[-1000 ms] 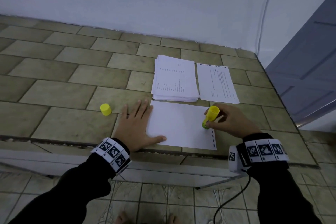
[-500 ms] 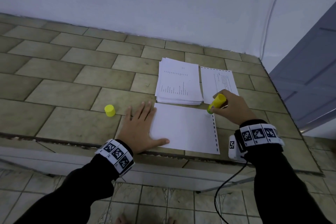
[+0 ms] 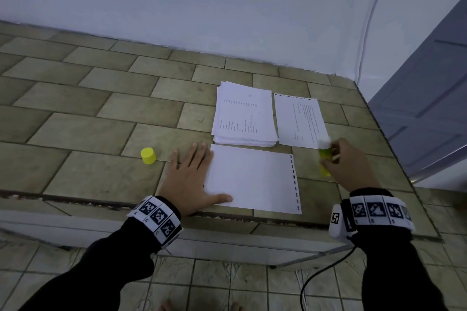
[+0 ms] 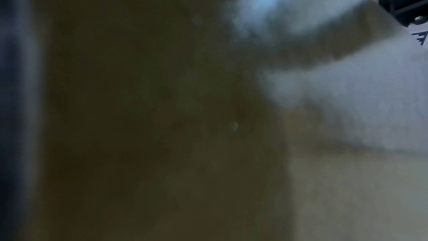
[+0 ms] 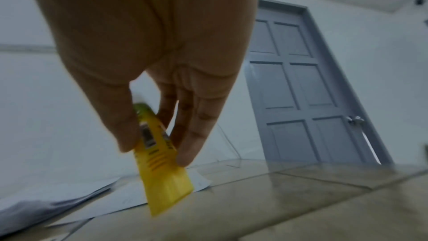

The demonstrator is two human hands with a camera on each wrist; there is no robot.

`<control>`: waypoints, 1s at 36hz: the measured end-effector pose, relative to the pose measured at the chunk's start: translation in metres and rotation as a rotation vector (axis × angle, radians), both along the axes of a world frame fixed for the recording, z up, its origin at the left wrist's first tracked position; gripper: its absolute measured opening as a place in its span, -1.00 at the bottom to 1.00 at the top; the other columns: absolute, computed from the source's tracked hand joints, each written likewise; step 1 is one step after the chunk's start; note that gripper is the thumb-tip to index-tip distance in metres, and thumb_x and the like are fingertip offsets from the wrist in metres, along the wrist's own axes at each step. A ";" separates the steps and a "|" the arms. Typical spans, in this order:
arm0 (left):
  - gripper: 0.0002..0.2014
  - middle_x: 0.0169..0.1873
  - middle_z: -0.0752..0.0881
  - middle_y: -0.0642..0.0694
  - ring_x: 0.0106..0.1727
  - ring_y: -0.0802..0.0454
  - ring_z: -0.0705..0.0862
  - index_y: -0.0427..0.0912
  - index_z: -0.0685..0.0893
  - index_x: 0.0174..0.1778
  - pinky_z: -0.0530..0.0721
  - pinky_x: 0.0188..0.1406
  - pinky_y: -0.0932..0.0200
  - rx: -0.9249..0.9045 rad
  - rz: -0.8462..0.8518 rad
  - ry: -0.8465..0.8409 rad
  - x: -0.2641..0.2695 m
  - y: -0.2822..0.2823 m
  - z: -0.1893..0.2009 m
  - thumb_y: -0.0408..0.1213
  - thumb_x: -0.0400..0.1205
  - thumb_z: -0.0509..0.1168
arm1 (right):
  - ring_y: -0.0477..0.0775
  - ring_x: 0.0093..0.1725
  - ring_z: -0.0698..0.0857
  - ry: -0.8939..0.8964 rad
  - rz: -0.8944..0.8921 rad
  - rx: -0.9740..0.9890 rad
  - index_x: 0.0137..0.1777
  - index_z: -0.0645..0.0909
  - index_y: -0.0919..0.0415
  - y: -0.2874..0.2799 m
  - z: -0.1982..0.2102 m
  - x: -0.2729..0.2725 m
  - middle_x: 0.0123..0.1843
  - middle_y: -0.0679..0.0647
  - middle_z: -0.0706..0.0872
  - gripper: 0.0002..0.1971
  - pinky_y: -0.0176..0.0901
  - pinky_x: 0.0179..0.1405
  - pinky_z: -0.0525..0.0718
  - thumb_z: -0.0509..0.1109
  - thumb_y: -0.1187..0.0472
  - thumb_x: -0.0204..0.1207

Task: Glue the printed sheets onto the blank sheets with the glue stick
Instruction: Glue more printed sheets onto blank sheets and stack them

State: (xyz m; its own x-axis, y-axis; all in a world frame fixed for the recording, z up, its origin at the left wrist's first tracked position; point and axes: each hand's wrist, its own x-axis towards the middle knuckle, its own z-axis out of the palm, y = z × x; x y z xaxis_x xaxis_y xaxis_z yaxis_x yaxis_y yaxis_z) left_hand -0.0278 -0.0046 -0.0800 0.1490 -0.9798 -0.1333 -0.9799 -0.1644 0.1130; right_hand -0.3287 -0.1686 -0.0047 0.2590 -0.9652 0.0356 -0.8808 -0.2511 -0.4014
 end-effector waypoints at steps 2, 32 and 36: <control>0.39 0.72 -0.25 -0.07 0.72 -0.04 -0.29 -0.11 -0.17 0.73 -0.28 0.64 -0.33 0.006 -0.003 -0.010 0.000 0.000 0.000 0.77 0.06 -0.51 | 0.12 -0.10 0.59 -0.096 -0.100 -0.011 0.13 0.46 0.29 -0.003 0.002 -0.006 -0.03 0.13 0.62 -0.68 -0.09 -0.16 0.47 0.49 0.23 0.50; 0.27 0.72 -0.24 -0.09 0.72 -0.01 -0.28 -0.18 -0.22 0.72 -0.25 0.65 -0.30 0.005 -0.006 0.025 -0.002 0.002 0.002 0.62 0.21 -0.72 | 0.15 0.07 0.65 0.001 -0.035 0.074 0.08 0.59 0.25 -0.020 -0.002 0.079 0.07 0.18 0.69 -0.81 -0.10 0.03 0.57 0.43 0.18 0.55; 0.26 0.71 -0.26 -0.08 0.71 0.00 -0.30 -0.17 -0.25 0.72 -0.25 0.65 -0.29 0.007 -0.004 0.022 -0.003 0.002 0.002 0.61 0.20 -0.73 | 0.31 0.42 0.47 0.182 -0.126 0.137 0.41 0.41 0.31 -0.050 -0.017 0.093 0.42 0.27 0.48 -0.49 0.17 0.34 0.54 0.41 0.07 0.57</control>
